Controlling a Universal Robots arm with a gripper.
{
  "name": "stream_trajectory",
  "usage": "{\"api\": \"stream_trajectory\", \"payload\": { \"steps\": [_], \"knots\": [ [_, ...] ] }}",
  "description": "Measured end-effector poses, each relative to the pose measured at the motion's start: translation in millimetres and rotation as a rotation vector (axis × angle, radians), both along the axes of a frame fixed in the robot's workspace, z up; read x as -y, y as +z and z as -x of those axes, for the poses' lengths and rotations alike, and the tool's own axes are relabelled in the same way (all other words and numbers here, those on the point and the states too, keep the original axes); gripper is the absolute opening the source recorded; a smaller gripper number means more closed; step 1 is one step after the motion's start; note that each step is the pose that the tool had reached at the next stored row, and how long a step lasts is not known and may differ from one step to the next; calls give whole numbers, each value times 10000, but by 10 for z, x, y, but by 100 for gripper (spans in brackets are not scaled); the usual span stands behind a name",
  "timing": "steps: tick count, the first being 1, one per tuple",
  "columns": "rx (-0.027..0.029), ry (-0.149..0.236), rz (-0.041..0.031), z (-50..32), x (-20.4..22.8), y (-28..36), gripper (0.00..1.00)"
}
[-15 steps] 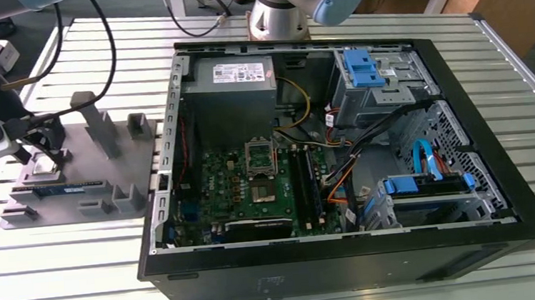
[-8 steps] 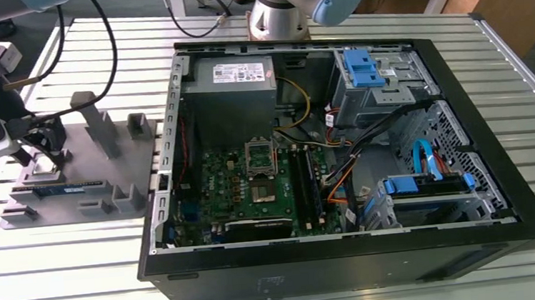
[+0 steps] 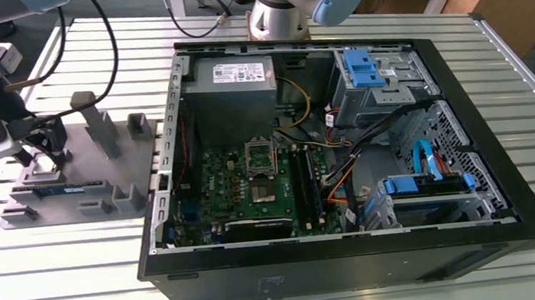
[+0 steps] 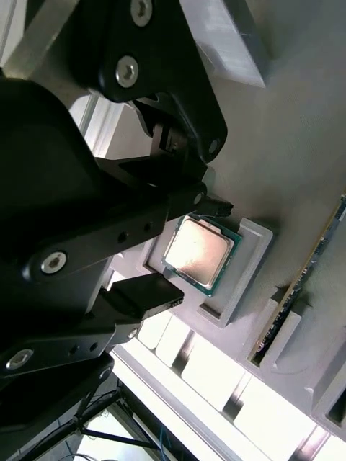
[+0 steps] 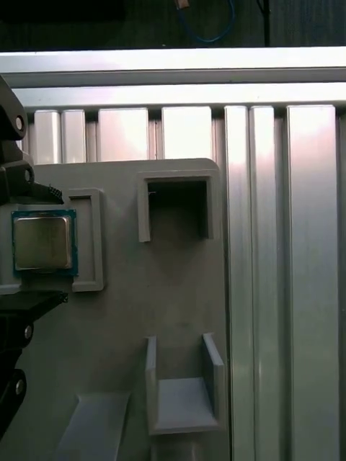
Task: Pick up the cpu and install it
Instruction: 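Pick up the cpu and move it towards the insertion slot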
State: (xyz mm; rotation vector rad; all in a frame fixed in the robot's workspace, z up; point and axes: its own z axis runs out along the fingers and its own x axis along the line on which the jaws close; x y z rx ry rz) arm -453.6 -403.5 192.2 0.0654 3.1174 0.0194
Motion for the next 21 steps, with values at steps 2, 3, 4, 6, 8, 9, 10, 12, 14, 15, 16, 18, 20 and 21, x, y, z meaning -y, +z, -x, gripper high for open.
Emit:
{"api": "stream_trajectory", "payload": {
  "steps": [2,3,4,6,8,9,10,12,14,15,16,18,20,21],
  "knots": [
    [-2,55,1,0,0,-2,59],
    [-3,74,1,1,0,-2,59],
    [-2,80,1,0,0,-2,59],
    [-1,84,0,0,0,-3,59],
    [0,87,0,0,0,-4,59],
    [0,107,0,0,0,-5,59],
    [0,150,0,0,0,-6,59],
    [0,294,0,0,0,-9,59],
    [0,444,0,0,0,-12,59],
    [-1,506,1,0,0,-13,59],
    [-1,541,1,0,0,-13,59],
    [0,546,0,0,0,-17,59],
    [0,546,0,0,0,-23,59],
    [-1,546,0,0,0,-24,59]
  ]
}}
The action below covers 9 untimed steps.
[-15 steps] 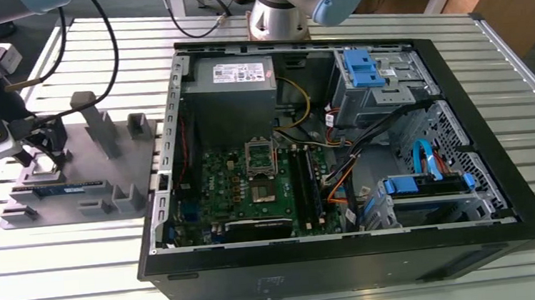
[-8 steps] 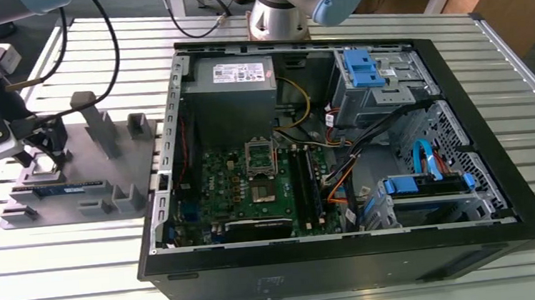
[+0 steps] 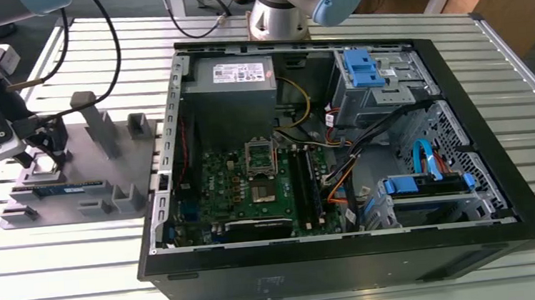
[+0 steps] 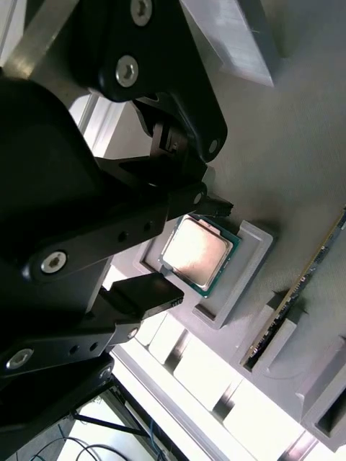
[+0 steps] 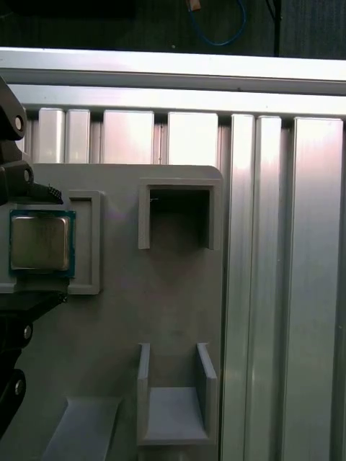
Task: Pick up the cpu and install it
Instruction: 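Pick up the cpu and move it towards the insertion slot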
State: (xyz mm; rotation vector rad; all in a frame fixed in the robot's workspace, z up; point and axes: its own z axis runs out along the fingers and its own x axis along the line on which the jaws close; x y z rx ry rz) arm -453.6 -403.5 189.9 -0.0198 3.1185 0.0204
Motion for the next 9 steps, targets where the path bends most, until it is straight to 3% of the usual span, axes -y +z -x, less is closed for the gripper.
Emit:
{"api": "stream_trajectory", "payload": {
  "steps": [9],
  "knots": [
    [1,0,0,12,0,-22,59]
  ]
}}
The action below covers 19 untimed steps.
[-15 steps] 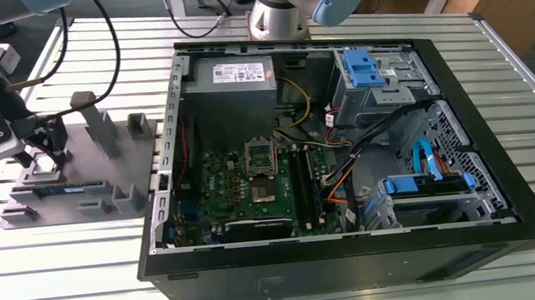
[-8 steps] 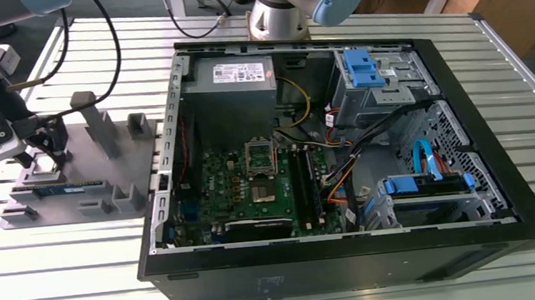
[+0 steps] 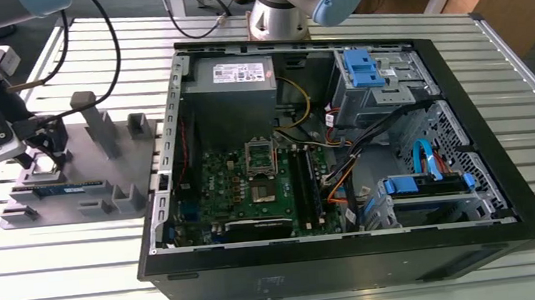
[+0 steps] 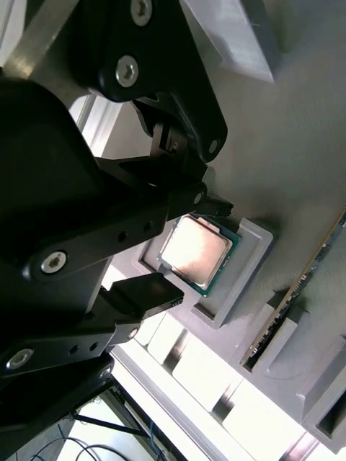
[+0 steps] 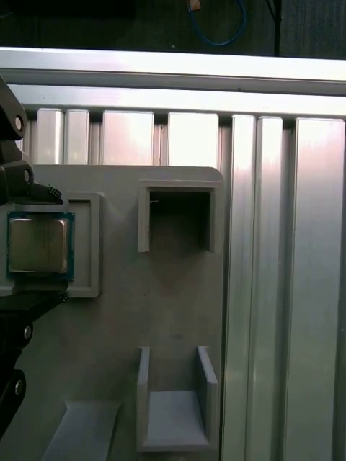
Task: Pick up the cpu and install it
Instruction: 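Pick up the cpu and move it towards the insertion slot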
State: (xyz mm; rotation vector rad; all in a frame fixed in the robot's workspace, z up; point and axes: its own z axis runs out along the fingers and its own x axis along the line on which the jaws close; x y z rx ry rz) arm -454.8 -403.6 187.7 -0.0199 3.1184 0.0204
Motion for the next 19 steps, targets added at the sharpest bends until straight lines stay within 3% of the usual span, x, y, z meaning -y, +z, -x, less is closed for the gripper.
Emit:
{"api": "stream_trajectory", "payload": {
  "steps": [10,19],
  "knots": [
    [-1,0,3,2,3,-52,59],
    [2,0,2,2,2,-47,59]
  ]
}}
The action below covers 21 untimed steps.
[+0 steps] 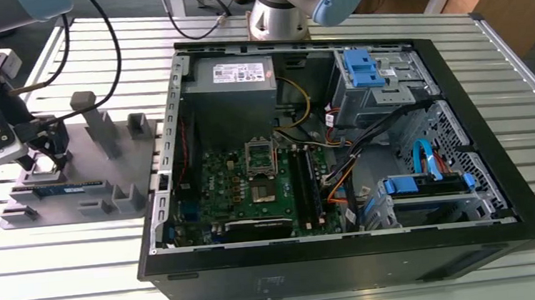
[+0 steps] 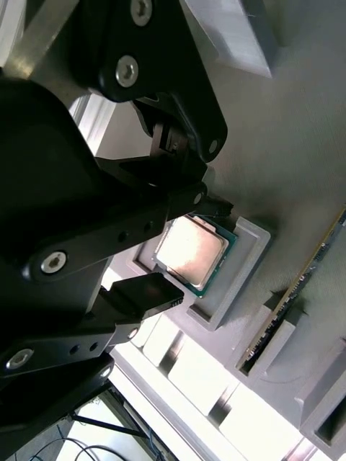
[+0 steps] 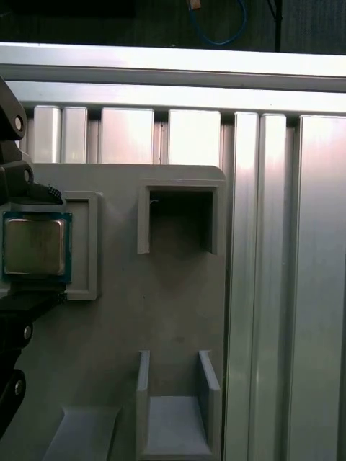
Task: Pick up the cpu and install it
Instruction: 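Pick up the cpu and move it towards the insertion slot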
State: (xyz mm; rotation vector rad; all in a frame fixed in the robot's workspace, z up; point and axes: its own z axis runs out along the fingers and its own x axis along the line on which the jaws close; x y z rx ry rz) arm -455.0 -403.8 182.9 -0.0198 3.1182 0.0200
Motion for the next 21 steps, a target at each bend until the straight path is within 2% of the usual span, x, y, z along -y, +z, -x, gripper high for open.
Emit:
{"api": "stream_trajectory", "payload": {
  "steps": [10,11,21],
  "knots": [
    [-3,0,1,0,0,4,57],
    [-2,0,1,1,0,4,50],
    [-2,0,1,0,0,6,50]
  ]
}}
